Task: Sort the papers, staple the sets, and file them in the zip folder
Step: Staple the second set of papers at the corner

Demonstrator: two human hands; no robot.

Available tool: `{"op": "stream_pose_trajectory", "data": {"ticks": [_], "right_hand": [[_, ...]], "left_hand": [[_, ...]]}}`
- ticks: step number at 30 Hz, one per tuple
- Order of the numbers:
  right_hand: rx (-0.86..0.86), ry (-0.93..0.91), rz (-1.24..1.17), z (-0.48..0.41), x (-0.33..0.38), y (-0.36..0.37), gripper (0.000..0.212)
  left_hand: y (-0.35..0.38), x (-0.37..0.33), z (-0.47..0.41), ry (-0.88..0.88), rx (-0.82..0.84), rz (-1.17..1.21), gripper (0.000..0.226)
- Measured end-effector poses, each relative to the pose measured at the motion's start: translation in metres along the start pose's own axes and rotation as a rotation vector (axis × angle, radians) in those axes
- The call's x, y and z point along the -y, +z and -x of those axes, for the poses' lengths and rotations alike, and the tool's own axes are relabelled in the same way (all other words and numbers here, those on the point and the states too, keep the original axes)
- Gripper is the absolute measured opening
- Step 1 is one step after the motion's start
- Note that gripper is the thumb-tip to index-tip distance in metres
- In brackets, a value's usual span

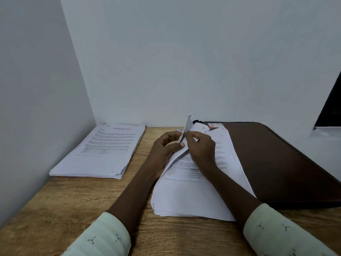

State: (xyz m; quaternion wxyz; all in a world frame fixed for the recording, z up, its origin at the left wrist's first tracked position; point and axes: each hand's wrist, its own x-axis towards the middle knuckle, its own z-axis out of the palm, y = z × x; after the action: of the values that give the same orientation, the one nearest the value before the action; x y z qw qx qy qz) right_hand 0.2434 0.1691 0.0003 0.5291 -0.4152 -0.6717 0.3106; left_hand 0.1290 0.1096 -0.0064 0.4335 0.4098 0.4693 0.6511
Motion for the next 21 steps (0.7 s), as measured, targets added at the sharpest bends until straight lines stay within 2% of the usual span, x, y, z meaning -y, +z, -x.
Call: {"op": "stream_pose_trajectory", "data": {"ticks": [3,8,13,17,19,21], "right_hand": [[0.029,0.089,-0.044,-0.0003,0.0036,-0.0006,0.033],[-0.002,0.164,-0.032,-0.0025,-0.0010,0.0002,0.026],[0.001,0.201,-0.089,-0.0040,-0.0001,-0.0017,0.027],[0.030,0.256,-0.173,-0.0046,-0.0032,-0.0004,0.041],[0.031,0.275,-0.202,-0.0053,-0.0033,-0.0009,0.041],[-0.021,0.260,-0.179,-0.0067,-0.0038,-0.0026,0.035]], "left_hand": [[0.0009,-0.0008,0.0011,0.005,0.003,-0.023,0.036],[0.0007,0.0013,-0.0012,-0.028,-0.027,-0.011,0.057],[-0.0002,-0.0001,-0.0010,-0.027,-0.024,-0.062,0.064],[-0.0012,0.0012,-0.0018,-0.046,-0.062,-0.072,0.054],[-0.0029,0.0015,-0.0033,-0.058,-0.130,-0.070,0.041],[-0.0070,0.0023,-0.0054,-0.077,-0.203,-0.018,0.039]]}}
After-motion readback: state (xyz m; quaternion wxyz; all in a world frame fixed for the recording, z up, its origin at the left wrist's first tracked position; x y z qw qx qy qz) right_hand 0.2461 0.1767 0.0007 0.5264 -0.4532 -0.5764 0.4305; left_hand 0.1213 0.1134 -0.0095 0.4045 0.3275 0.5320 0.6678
